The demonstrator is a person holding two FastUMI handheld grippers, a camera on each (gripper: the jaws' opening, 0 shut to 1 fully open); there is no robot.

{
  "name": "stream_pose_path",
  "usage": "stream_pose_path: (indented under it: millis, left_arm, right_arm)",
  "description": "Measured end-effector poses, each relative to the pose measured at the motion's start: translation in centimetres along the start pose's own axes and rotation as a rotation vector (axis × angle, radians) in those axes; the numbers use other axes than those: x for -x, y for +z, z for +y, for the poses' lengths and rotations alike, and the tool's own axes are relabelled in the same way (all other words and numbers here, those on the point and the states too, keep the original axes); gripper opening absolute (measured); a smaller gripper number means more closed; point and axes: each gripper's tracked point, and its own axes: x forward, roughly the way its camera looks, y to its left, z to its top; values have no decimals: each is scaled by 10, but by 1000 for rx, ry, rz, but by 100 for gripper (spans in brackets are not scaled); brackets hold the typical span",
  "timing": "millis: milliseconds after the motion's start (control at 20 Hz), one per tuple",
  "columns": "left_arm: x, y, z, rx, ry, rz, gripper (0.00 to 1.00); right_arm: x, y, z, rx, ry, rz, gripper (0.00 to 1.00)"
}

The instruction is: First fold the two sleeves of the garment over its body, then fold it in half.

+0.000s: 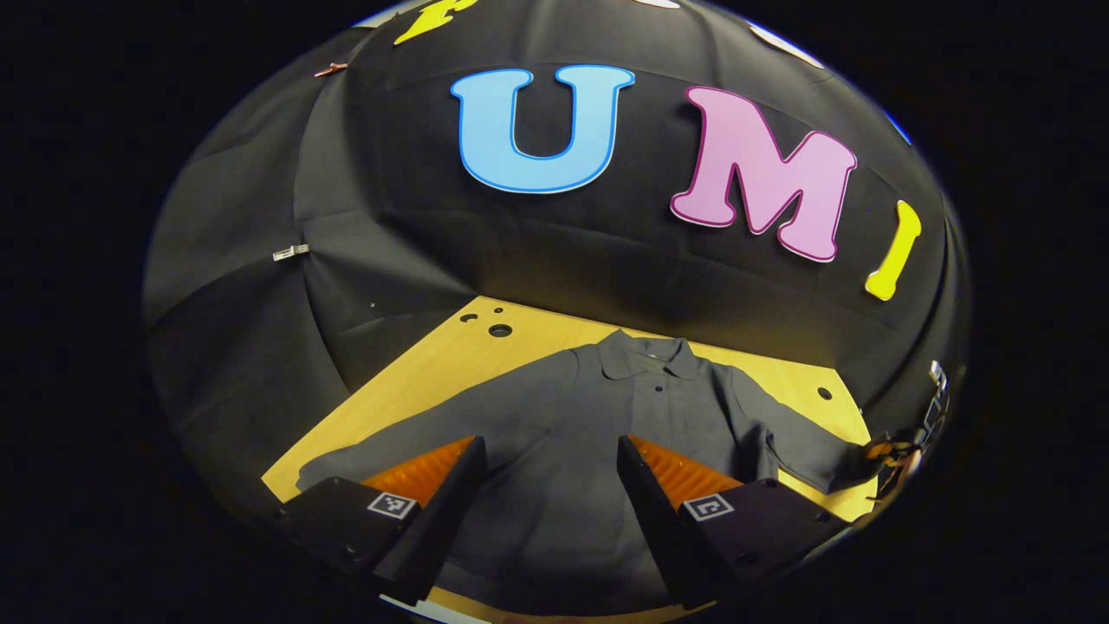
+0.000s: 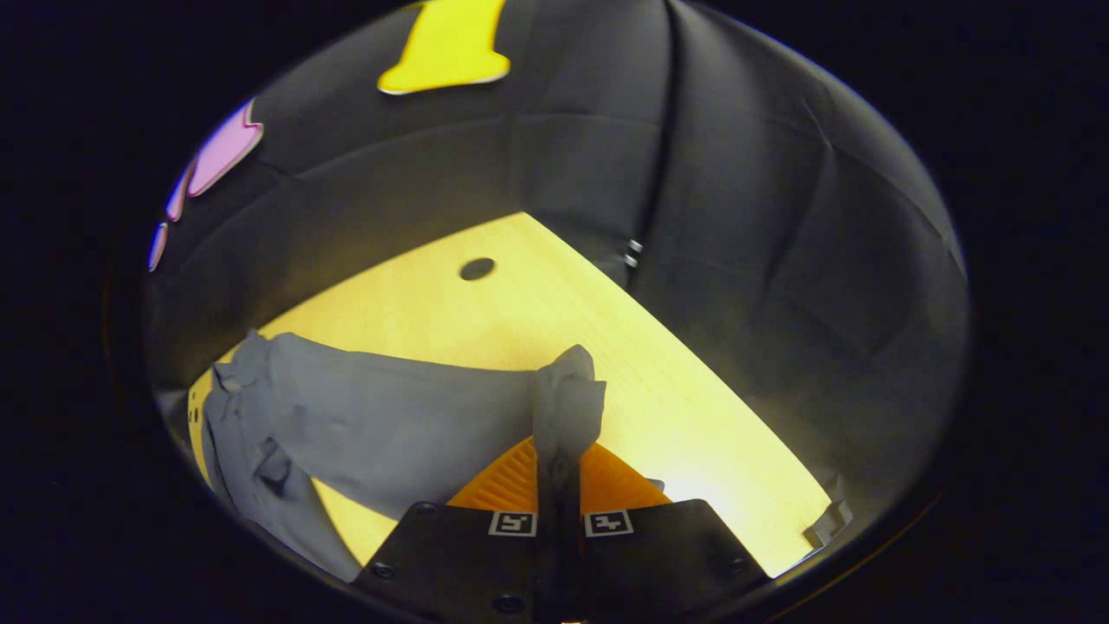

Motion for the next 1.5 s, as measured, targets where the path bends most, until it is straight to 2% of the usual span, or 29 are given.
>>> stream_pose_path:
  millis: [150, 350, 400, 550, 600, 650, 700, 950, 1100, 1300, 1500]
  left_arm:
    - [1, -3, 28, -41, 3, -14, 96]
    - [3, -11, 69, -9, 15, -7, 96]
    - [2, -15, 76, -2, 10, -2, 96]
    - [-2, -32, 109, -16, 44, 20, 96]
    - [0, -34, 117, -17, 53, 18, 92]
    - [1, -36, 123, -11, 55, 10, 96]
    - [2, -35, 127, -1, 52, 3, 96]
    - [5, -41, 150, 31, 79, 0, 96]
    - [4, -49, 165, 47, 97, 8, 96]
    - [-6, -65, 191, 47, 148, 32, 96]
    - [-8, -75, 217, 110, 208, 45, 96]
  right_arm:
    - [34, 30, 48, 116, 50, -66, 5]
    - [69, 63, 127, 150, 140, -150, 6]
    - [77, 72, 149, 174, 169, -173, 0]
    - [93, 81, 218, 267, 261, -207, 5]
    - [96, 83, 238, 279, 287, -215, 5]
    - [98, 82, 257, 293, 309, -220, 5]
    - [101, 81, 276, 313, 332, -224, 5]
    - [115, 53, 384, 398, 470, -207, 5]
    - [126, 31, 456, 493, 553, -217, 5]
    - [133, -25, 541, 567, 657, -164, 5]
    - [118, -89, 600, 641, 701, -99, 5]
